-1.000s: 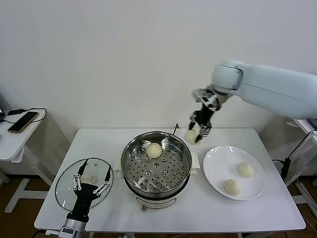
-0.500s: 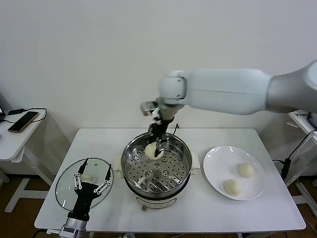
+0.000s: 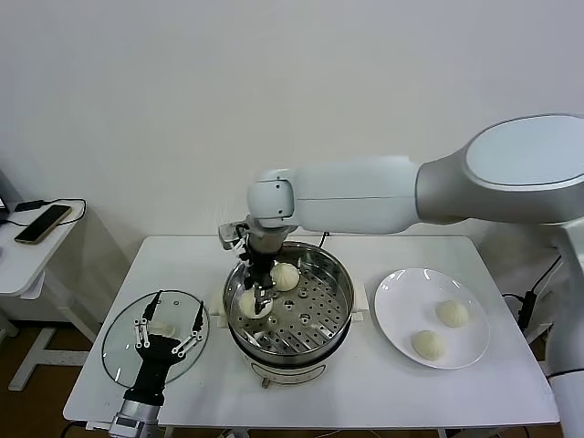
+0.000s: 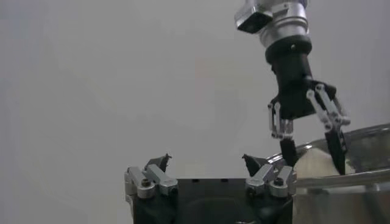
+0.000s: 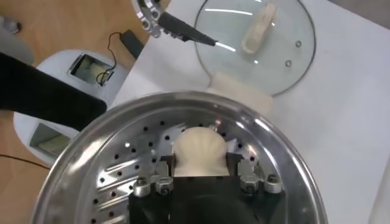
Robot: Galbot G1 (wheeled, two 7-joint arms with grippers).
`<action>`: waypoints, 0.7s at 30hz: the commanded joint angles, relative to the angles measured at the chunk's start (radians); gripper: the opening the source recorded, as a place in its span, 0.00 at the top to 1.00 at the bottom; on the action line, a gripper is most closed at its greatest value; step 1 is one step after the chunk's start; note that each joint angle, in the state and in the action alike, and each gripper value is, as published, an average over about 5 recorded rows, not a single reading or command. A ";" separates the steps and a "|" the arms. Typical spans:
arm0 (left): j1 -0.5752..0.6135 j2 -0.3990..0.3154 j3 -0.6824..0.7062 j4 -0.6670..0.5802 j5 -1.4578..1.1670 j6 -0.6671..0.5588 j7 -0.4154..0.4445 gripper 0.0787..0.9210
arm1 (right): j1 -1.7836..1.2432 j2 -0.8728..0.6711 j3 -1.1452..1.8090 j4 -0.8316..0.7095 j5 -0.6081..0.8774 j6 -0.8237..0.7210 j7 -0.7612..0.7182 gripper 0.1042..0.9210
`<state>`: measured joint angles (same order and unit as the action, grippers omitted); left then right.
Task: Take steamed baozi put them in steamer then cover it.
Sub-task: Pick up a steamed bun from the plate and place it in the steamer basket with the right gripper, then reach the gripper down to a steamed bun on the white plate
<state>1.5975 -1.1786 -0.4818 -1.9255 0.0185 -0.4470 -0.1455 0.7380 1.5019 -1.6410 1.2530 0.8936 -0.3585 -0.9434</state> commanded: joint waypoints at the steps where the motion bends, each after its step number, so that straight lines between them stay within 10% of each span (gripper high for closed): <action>1: 0.000 0.002 -0.002 0.000 -0.001 -0.001 -0.002 0.12 | -0.040 0.046 -0.014 -0.026 -0.018 -0.014 0.029 0.37; 10: 0.004 -0.002 -0.008 -0.002 -0.001 0.000 -0.003 0.12 | -0.006 -0.023 0.005 0.040 -0.046 -0.016 0.038 0.15; 21: 0.000 -0.004 -0.001 -0.009 0.003 0.009 -0.001 0.12 | 0.219 -0.474 0.039 0.289 -0.187 0.019 -0.106 0.12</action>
<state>1.5980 -1.1805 -0.4864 -1.9343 0.0184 -0.4421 -0.1483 0.8150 1.3359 -1.6159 1.3882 0.7973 -0.3613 -0.9677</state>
